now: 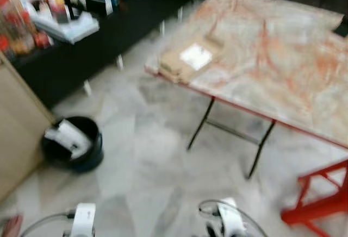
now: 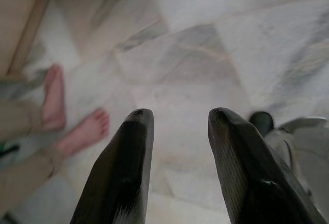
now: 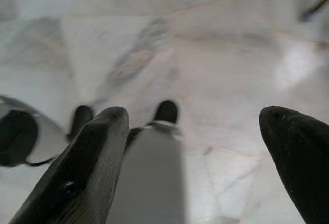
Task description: Picking trash to rubbish bin
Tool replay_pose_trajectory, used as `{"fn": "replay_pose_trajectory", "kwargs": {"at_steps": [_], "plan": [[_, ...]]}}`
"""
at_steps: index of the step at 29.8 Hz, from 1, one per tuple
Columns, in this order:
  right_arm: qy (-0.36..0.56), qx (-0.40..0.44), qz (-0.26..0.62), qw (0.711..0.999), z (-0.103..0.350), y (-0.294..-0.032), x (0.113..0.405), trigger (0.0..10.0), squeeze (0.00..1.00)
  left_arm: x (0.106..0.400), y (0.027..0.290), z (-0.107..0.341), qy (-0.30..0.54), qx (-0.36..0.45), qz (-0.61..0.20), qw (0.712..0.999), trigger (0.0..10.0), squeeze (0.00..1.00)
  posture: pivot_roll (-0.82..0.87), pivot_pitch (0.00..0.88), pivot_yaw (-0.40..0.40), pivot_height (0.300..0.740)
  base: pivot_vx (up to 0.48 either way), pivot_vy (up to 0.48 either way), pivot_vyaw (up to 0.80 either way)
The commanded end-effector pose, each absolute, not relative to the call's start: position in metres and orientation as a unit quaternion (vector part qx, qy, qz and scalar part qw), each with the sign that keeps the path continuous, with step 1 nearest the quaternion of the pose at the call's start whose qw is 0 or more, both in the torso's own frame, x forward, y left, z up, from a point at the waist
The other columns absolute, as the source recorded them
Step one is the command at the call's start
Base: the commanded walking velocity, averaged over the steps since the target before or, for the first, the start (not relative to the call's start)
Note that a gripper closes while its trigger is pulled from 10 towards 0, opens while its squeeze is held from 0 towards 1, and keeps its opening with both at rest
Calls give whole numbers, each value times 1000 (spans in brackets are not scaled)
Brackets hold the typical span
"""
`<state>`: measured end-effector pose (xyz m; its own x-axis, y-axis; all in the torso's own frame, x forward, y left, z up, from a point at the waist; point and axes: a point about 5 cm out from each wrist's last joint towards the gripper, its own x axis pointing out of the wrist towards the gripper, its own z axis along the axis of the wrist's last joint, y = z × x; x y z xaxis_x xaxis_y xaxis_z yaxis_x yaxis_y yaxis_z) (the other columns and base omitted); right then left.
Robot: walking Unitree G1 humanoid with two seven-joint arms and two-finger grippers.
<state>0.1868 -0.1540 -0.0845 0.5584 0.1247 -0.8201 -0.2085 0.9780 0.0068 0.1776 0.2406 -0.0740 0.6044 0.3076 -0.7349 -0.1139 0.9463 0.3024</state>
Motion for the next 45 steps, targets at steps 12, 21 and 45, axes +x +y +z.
{"fn": "replay_pose_trajectory", "kwargs": {"at_steps": [12, 21, 45], "plan": [[468, -38, 102, 877, -87, -146, 181, 10000, 0, 165, 244, -80, 453, 119, 120, 875, 10000, 0, 141, 158, -24, 740, 0, 0, -768], [468, -38, 103, 877, -87, -146, 182, 10000, 0, 164, 244, -80, 454, 121, 119, 875, 10000, 0, 140, 156, -25, 740, 0, 0, -768], [457, -36, 100, 883, -85, -146, 185, 10000, 0, 165, 241, -80, 452, 125, 113, 876, 10000, 0, 144, 155, -27, 740, 0, 0, -255]]}}
